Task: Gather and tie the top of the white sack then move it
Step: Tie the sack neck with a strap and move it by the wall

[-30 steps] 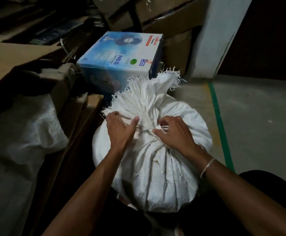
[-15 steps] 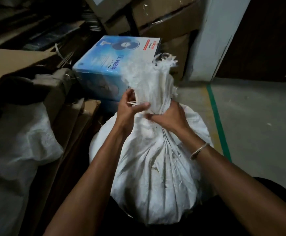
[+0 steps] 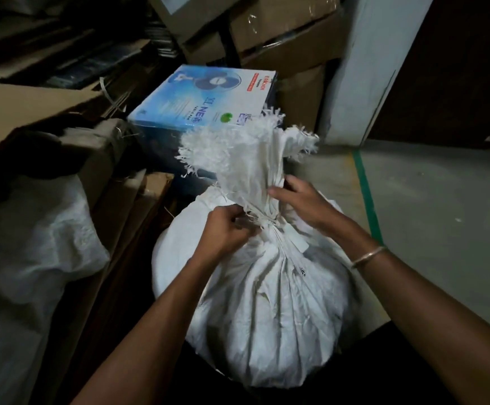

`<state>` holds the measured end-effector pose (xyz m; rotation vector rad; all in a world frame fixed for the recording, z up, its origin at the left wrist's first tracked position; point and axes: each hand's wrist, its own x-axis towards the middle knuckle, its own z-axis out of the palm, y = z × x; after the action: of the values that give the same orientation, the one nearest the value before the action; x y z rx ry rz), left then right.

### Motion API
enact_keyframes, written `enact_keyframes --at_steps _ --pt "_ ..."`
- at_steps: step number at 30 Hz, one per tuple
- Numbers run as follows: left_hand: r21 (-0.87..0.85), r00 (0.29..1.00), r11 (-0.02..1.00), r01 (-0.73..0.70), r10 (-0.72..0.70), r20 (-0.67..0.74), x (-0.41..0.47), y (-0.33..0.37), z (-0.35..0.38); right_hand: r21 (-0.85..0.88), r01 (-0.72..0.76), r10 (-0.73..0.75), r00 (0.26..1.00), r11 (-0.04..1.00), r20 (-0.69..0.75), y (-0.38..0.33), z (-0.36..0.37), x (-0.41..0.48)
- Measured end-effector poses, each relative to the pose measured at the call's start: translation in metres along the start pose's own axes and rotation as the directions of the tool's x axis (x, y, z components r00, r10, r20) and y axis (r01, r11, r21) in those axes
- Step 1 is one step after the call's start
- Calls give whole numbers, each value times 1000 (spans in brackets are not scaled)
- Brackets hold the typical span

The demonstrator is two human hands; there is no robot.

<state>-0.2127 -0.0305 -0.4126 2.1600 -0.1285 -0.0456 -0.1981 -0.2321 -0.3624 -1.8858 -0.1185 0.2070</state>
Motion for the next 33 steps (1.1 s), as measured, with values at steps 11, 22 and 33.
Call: enact_keyframes --at_steps 11,22,33 --pt "-412 983 901 137 -175 -56 -23 22 8 -314 -31 -5 994 949 -112 39 5 -37" --pt "-684 890 618 386 -443 102 -22 22 4 -296 4 -59 982 955 -178 52 17 -34" --pt "-727 706 658 196 -609 -361 -15 6 -13 -227 -23 -28 975 974 -220 55 13 -35"
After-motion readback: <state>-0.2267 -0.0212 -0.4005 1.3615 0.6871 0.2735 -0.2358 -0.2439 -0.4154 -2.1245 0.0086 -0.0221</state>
